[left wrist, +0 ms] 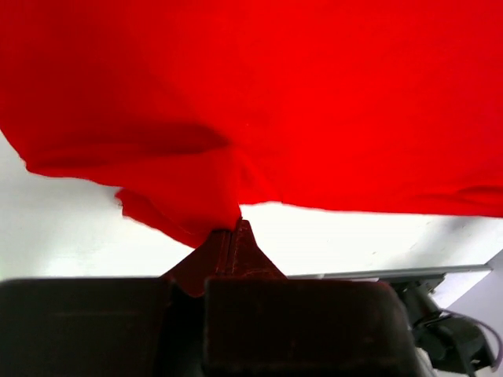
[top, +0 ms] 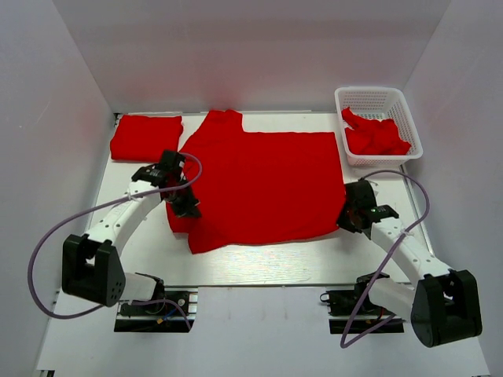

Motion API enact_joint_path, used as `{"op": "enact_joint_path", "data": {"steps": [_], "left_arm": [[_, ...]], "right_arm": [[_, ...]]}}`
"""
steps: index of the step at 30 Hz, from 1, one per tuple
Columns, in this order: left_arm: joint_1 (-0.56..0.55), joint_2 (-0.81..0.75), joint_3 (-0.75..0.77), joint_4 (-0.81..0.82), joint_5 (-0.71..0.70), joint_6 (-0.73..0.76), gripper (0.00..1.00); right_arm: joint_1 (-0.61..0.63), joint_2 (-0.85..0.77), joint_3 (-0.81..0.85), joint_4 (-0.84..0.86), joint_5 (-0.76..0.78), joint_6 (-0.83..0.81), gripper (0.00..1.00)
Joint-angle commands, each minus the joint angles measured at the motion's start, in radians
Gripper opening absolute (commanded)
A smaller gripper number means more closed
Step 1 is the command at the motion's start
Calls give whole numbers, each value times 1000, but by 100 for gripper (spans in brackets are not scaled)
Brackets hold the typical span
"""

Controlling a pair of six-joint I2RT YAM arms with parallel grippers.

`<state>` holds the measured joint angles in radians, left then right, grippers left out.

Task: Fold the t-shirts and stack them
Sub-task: Grap the side of the flattened tshirt closest away from the robot with both arms, then fold the flattened tshirt in 1/3 of the way

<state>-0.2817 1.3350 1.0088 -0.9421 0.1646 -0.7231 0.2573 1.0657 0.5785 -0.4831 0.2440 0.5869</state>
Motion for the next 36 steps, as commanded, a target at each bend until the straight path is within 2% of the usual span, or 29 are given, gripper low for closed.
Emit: {"op": "enact_joint_path", "data": {"steps": [1, 15, 23, 36], "left_arm": [[9, 30, 108, 12, -39, 11, 0], [18, 279, 384, -35, -146, 30, 0], [38, 386, 559, -109, -237, 39, 0], [85, 480, 659, -81, -264, 60, 0]], "right_arm": [[-4, 30, 81, 32, 49, -47, 0], [-10, 149, 236, 54, 176, -119, 0], [-24, 244, 320, 70, 184, -163, 0], [-47, 385, 419, 109, 140, -205, 0]]}}
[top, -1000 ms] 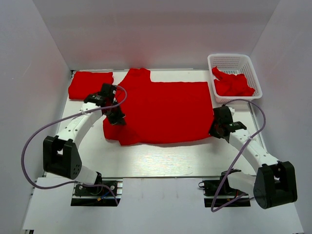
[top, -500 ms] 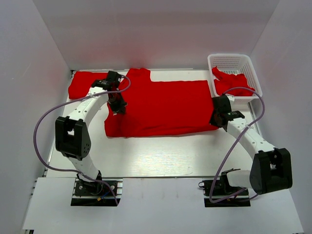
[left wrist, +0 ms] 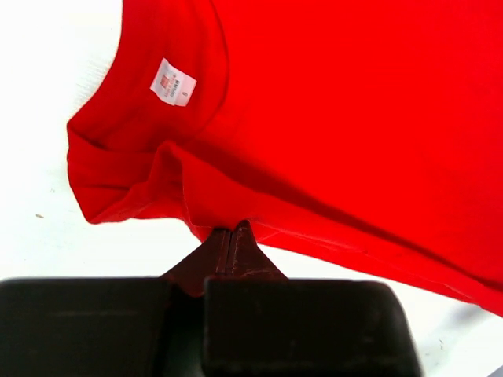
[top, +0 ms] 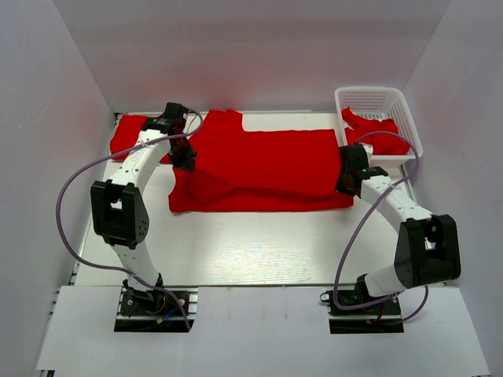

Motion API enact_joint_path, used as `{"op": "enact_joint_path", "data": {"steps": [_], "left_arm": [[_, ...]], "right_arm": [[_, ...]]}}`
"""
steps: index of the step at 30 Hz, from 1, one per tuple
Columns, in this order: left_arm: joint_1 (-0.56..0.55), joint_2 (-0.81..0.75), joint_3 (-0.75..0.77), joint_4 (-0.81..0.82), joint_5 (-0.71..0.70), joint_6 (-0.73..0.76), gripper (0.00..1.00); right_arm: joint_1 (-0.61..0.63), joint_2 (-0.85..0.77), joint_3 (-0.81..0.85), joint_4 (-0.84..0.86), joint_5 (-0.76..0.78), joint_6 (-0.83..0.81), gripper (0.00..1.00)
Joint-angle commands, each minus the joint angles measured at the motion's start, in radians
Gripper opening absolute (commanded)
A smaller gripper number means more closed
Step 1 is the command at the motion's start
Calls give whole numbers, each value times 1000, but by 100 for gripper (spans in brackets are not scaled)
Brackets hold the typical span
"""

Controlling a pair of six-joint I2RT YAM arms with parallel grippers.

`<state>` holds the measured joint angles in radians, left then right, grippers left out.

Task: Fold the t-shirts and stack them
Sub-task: Fold the flattened tshirt in 1/3 of the way

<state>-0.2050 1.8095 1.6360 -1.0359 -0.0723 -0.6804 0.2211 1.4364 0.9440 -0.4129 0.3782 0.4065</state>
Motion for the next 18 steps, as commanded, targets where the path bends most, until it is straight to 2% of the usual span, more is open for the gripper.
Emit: {"op": "enact_joint_path", "data": {"steps": [1, 18], "left_arm": [[18, 14, 31, 31, -27, 28, 0], [36, 159, 101, 65, -37, 38, 0]], "right_arm": [[-14, 39, 68, 39, 4, -25, 0], [-40, 268, 236, 48, 22, -31, 0]]}}
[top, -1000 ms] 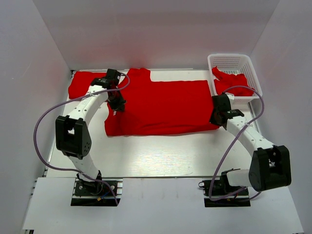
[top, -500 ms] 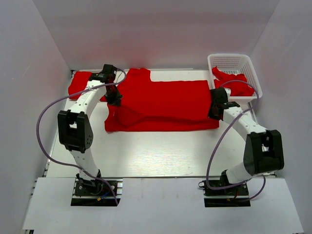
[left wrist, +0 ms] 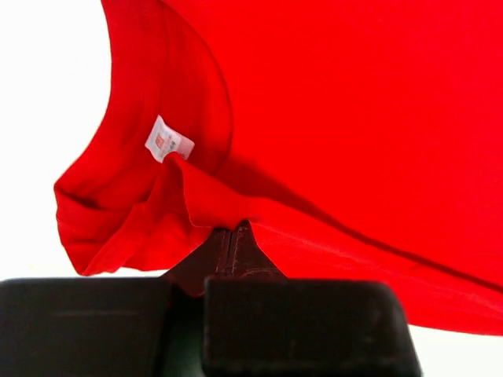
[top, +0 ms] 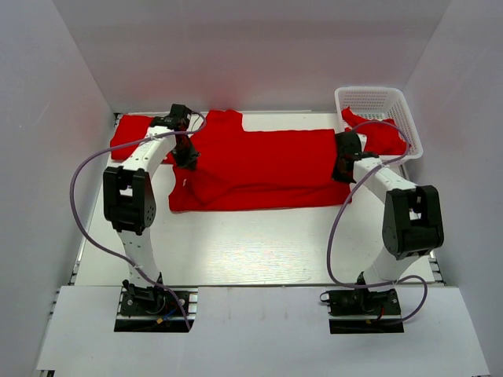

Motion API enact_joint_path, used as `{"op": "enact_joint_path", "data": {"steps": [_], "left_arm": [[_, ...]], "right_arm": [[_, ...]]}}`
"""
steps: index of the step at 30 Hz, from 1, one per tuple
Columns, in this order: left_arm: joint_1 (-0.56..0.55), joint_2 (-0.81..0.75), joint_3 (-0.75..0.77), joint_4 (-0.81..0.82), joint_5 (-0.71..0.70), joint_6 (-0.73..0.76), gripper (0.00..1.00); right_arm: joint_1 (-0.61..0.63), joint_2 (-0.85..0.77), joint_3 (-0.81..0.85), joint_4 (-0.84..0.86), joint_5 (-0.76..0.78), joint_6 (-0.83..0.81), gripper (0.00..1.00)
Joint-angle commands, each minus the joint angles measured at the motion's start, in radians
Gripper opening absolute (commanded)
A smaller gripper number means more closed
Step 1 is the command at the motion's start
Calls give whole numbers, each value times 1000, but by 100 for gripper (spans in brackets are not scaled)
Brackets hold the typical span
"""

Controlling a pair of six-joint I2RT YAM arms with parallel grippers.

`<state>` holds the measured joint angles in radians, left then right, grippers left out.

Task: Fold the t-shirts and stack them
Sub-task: Fold the flattened tshirt in 1/3 of the way

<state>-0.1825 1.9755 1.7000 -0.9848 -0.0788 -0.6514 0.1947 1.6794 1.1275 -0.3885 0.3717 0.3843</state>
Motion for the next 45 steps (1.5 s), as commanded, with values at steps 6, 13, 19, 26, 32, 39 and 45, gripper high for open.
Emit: {"op": "enact_joint_path", "data": {"steps": [6, 13, 19, 26, 32, 39, 45], "left_arm": [[23, 62, 69, 44, -55, 9, 0], [32, 98, 151, 77, -1, 45, 81], [32, 59, 167, 77, 23, 93, 91], [0, -93, -50, 110, 79, 205, 95], [-11, -211, -312, 224, 162, 239, 96], [-51, -199, -370, 244, 183, 248, 87], [-51, -199, -402, 278, 149, 226, 80]], "right_arm": [[-15, 80, 100, 68, 47, -12, 9], [-15, 99, 150, 129, -135, -36, 68], [-11, 28, 86, 186, -298, -91, 89], [-1, -50, -33, 206, -519, -136, 89], [2, -87, -135, 226, -527, -116, 89], [0, -72, -182, 227, -545, -111, 91], [0, -58, -186, 221, -534, -116, 91]]}}
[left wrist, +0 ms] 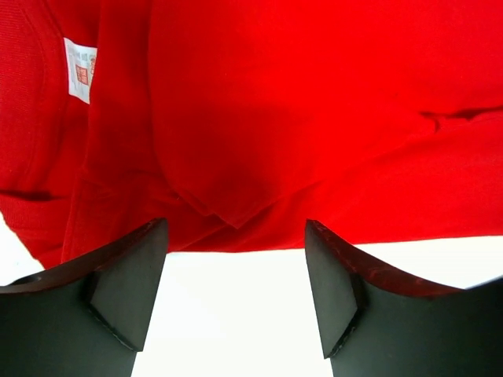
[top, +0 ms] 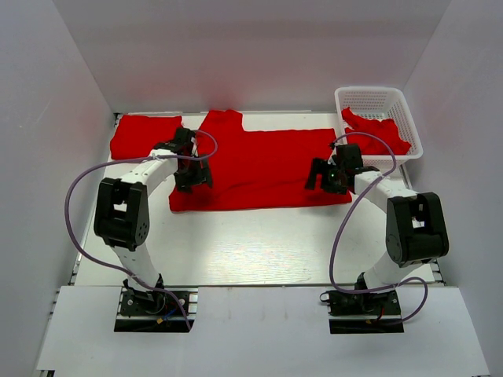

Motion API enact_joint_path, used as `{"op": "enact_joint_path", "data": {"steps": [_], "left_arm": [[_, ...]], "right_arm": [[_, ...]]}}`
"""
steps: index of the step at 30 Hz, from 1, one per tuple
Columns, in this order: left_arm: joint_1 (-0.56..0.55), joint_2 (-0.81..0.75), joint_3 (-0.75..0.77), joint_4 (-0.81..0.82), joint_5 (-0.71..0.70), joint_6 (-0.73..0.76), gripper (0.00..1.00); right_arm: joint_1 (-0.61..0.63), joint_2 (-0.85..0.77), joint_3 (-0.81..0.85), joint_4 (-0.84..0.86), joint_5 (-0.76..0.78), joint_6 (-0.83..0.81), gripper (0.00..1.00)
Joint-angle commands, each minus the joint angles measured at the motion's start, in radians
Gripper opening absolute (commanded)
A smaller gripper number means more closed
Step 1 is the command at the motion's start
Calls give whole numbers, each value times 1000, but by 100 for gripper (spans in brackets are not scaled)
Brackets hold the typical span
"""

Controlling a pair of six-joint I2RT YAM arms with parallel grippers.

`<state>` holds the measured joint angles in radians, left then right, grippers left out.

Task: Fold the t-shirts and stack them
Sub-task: Fold the flattened tshirt in 1/3 of the way

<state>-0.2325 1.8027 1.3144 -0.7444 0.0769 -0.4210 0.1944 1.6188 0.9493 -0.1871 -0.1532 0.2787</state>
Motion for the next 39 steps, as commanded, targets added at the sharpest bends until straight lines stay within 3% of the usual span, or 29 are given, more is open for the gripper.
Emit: {"op": "enact_joint_path", "data": {"steps": [1, 12, 20, 25, 39], "left_arm": [[-1, -16, -17, 46, -6, -4, 78], [-1, 55, -18, 56, -16, -24, 68], [-1, 95, 0, 56, -37, -33, 42], [-1, 95, 22, 45, -37, -33, 18], [-1, 122, 161, 28, 0, -24, 0]], "right_arm": [[-1, 4, -9, 21, -8, -9, 91], [-3, 41, 2, 12, 3, -12, 91], [-6, 49, 3, 11, 18, -16, 91], [-6, 49, 0, 11, 23, -16, 91], [-1, 73, 2, 5, 49, -16, 91]]}}
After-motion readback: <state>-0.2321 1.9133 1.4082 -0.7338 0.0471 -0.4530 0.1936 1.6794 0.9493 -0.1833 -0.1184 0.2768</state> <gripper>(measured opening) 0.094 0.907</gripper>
